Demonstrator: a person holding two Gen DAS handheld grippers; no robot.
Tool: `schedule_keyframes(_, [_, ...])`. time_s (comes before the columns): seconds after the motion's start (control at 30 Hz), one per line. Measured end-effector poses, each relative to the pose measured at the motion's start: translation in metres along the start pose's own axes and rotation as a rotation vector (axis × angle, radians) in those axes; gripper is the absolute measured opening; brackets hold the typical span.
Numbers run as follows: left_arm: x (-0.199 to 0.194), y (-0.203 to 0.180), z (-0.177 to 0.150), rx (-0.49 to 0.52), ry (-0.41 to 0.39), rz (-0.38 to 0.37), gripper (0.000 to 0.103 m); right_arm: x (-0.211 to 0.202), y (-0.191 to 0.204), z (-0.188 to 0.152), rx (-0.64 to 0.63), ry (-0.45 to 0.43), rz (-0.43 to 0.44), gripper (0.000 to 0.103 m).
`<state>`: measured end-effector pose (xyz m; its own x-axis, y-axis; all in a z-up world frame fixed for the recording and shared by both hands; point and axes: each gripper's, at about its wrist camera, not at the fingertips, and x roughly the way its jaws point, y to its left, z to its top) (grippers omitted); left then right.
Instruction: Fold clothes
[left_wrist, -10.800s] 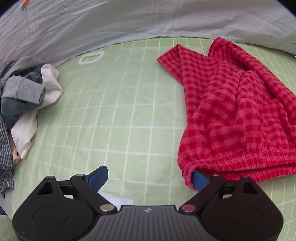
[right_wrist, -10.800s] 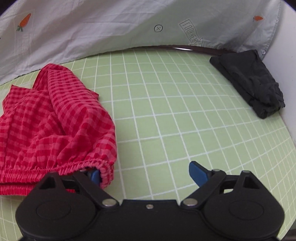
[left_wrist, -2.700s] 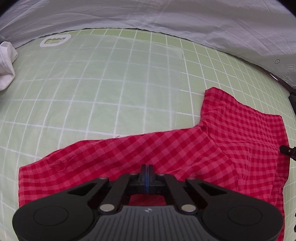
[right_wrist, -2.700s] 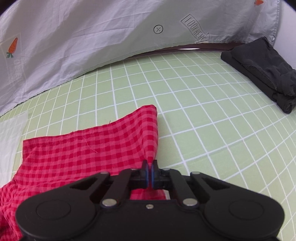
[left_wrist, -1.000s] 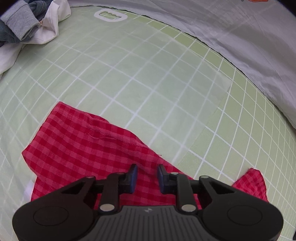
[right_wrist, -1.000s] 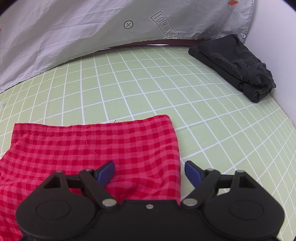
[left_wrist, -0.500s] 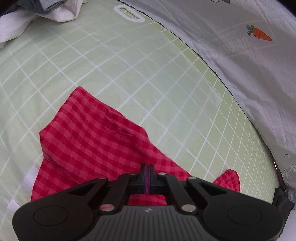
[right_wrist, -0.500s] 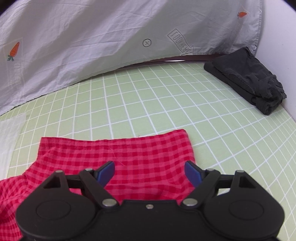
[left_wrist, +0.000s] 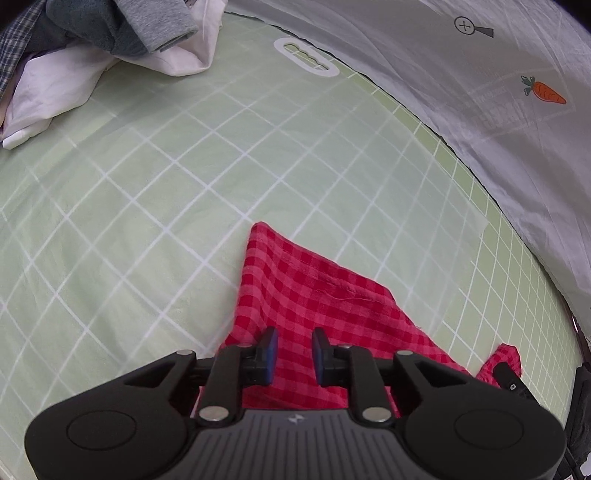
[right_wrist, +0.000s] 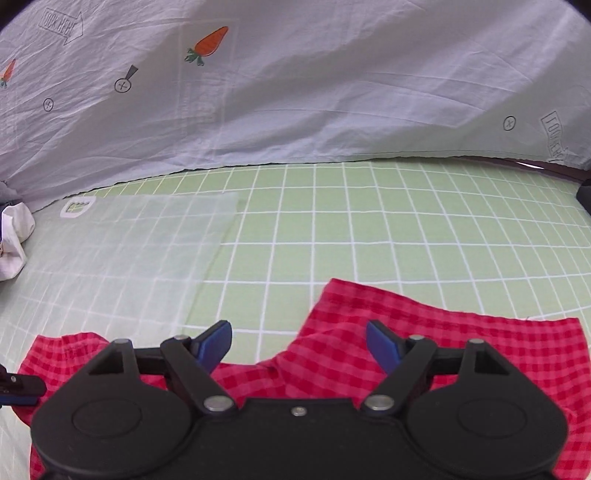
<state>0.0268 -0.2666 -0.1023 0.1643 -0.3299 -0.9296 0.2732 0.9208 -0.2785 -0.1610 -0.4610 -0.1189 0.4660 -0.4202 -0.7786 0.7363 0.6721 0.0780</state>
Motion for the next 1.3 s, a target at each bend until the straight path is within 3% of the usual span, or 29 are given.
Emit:
schedule_keyframes(0.07, [0.002,0.001,0.003,0.037,0.006,0.007,0.024,0.0,0.013,-0.001,-0.017,0.007,0.006,0.08])
schedule_keyframes(0.33, [0.018,0.001,0.01,0.206,0.056,0.014,0.024,0.006,0.04,-0.015,-0.035,0.059,0.021,0.061])
schedule_keyframes(0.4, [0.02,0.002,0.011,0.228,0.058,0.014,0.024,0.006,0.043,-0.019,-0.037,0.068,0.023,0.061])
schedule_keyframes(0.7, [0.021,0.011,0.02,0.176,0.033,-0.05,0.027,0.016,0.042,-0.021,-0.042,0.111,0.012,0.059])
schedule_keyframes(0.77, [0.021,0.012,0.018,0.169,0.021,-0.054,0.027,0.015,0.043,-0.02,-0.074,0.114,0.01,0.051])
schedule_keyframes(0.83, [0.02,0.012,0.016,0.169,0.009,-0.048,0.024,0.014,0.042,-0.019,-0.107,0.115,0.024,0.026])
schedule_keyframes(0.87, [0.02,0.011,0.015,0.17,0.004,-0.041,0.019,0.013,0.041,-0.018,-0.102,0.118,0.037,0.02])
schedule_keyframes(0.9, [0.02,0.01,0.014,0.169,0.003,-0.032,0.005,0.012,0.04,-0.018,-0.095,0.118,0.045,0.012])
schedule_keyframes(0.97, [0.02,0.012,0.011,0.158,0.0,-0.035,0.0,0.005,0.039,-0.018,-0.101,0.095,0.049,0.009])
schedule_keyframes(1.23, [-0.018,0.013,-0.001,0.161,-0.084,-0.1,0.0,-0.069,0.032,-0.022,-0.146,-0.127,0.032,0.006])
schedule_keyframes(1.3, [-0.027,0.013,-0.01,0.163,-0.093,-0.111,0.0,-0.084,0.031,-0.034,-0.169,-0.142,0.028,0.006])
